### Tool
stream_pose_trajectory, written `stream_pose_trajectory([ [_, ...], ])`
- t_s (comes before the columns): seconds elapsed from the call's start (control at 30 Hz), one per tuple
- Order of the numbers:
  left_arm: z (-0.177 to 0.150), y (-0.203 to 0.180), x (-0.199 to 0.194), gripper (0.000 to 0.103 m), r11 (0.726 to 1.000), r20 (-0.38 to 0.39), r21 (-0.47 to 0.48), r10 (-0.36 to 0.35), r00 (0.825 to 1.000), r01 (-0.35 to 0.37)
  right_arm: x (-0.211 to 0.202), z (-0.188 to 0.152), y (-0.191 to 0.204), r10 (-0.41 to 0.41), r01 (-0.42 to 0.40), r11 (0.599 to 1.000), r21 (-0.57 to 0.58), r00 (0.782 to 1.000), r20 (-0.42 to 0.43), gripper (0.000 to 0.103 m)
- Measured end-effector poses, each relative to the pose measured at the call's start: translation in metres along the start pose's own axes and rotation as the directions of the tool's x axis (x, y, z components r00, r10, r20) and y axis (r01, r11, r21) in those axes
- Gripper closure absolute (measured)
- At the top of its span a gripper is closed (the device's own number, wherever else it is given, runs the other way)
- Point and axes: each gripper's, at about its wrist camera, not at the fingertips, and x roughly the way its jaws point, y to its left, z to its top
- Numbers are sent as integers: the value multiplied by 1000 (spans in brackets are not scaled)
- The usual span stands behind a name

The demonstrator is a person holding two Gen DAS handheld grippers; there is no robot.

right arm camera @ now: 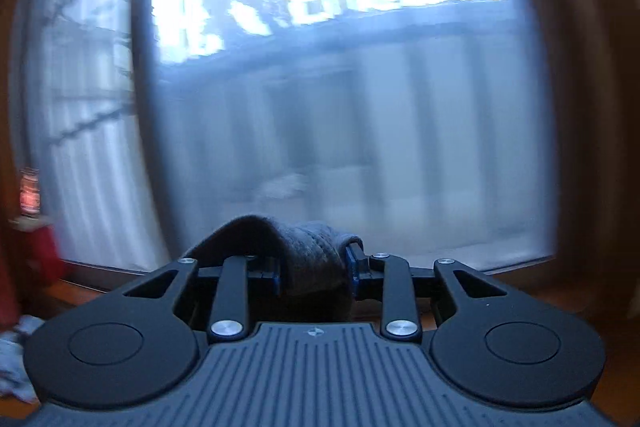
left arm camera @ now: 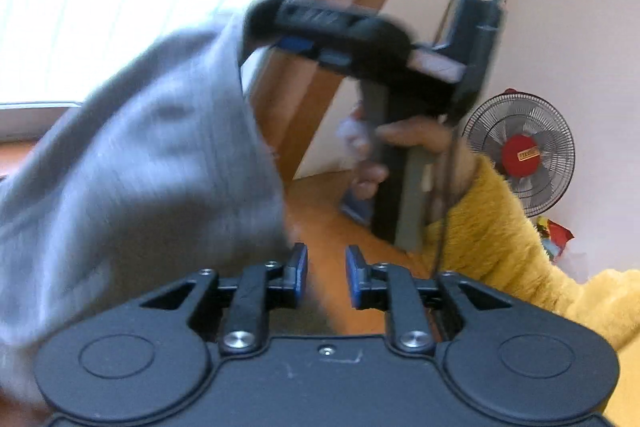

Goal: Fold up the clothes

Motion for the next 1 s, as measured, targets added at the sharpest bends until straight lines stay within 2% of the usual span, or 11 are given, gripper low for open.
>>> stream_pose_trajectory([
  [0.03, 2, -8, 20, 32, 999, -15, 10, 33, 999, -33, 8, -5, -20, -52, 52, 999, -18, 998, -28, 73],
  [0.07, 1, -16, 39, 13, 997, -42, 20, 81, 996, -80, 21, -15, -42, -124, 119, 991, -57, 988, -88, 66],
  [0.1, -2, -22, 55, 13, 993, -71, 25, 119, 990, -118, 36, -28, -66, -204, 188, 976, -112, 966, -159, 42],
  [0.13, -7, -26, 69, 13, 990, -104, 20, 144, 984, -142, 52, -40, -89, -285, 250, 953, -170, 932, -224, 31],
  [0.23, -25, -25, 84, 13, 978, -155, -11, 203, 967, -207, 65, -87, -136, -360, 289, 930, -229, 844, -397, 31],
  [0.43, -56, -2, 47, 13, 878, -211, -149, 421, 882, -455, 5, -125, -151, -212, 182, 977, -109, 873, -438, 27],
  [0.57, -68, 22, 12, 13, 749, -241, -204, 586, 774, -631, -31, -134, -148, -73, 100, 994, 33, 882, -466, 27],
  [0.67, -81, 28, -11, 13, 669, -286, -224, 650, 704, -709, -40, -147, -127, 83, -7, 989, 149, 854, -513, 27],
  [0.73, -90, 28, -25, 13, 645, -309, -227, 663, 682, -730, -53, -156, -118, 182, -73, 973, 220, 826, -533, 27],
  [0.9, -107, 20, -26, 13, 649, -361, -192, 651, 668, -736, -67, -178, -82, 306, -181, 947, 266, 762, -571, 27],
  [1.0, -113, 15, -6, 13, 707, -349, -173, 606, 714, -685, -60, -188, -57, 314, -210, 948, 239, 738, -597, 27],
])
